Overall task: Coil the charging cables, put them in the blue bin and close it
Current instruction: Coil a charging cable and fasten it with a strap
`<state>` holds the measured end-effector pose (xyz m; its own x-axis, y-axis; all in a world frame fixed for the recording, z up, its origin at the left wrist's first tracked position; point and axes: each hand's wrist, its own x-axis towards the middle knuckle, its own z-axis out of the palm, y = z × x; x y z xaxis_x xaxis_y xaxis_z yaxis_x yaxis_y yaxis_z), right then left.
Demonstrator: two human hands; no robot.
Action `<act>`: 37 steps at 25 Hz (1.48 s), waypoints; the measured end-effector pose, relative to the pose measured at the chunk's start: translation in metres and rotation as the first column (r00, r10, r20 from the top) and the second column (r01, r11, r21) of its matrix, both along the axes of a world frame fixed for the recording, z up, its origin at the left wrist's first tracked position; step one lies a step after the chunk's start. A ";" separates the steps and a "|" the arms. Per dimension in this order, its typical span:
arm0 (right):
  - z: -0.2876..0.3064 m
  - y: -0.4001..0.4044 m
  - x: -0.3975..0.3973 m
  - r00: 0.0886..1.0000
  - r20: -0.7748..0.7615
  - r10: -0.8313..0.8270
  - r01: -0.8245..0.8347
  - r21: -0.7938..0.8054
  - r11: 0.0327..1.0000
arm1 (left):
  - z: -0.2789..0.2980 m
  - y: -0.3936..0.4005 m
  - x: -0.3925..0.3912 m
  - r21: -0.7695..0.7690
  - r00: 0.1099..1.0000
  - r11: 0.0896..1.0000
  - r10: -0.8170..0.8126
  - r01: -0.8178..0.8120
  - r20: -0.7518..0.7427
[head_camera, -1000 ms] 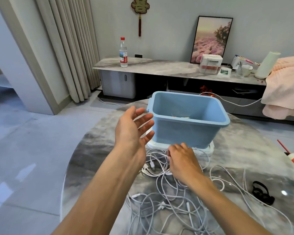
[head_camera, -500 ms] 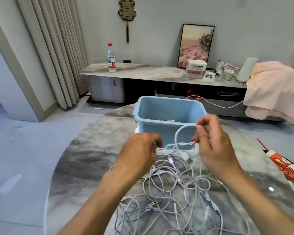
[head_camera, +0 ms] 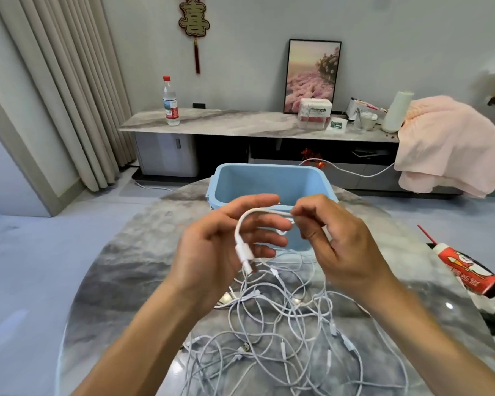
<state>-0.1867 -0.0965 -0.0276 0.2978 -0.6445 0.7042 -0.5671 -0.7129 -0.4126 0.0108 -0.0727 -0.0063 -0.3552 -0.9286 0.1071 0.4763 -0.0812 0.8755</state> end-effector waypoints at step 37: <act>0.020 0.013 0.008 0.892 0.438 0.112 -0.402 0.657 0.638 | -0.010 -0.006 0.000 -0.069 0.955 0.985 0.168 -0.156 0.246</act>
<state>-0.1784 -0.0830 -0.0079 0.3801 -0.9143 0.1397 -0.1342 -0.2039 -0.9697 0.0109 -0.0788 -0.0160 -0.2212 -0.9719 0.0802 0.2453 0.0241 0.9692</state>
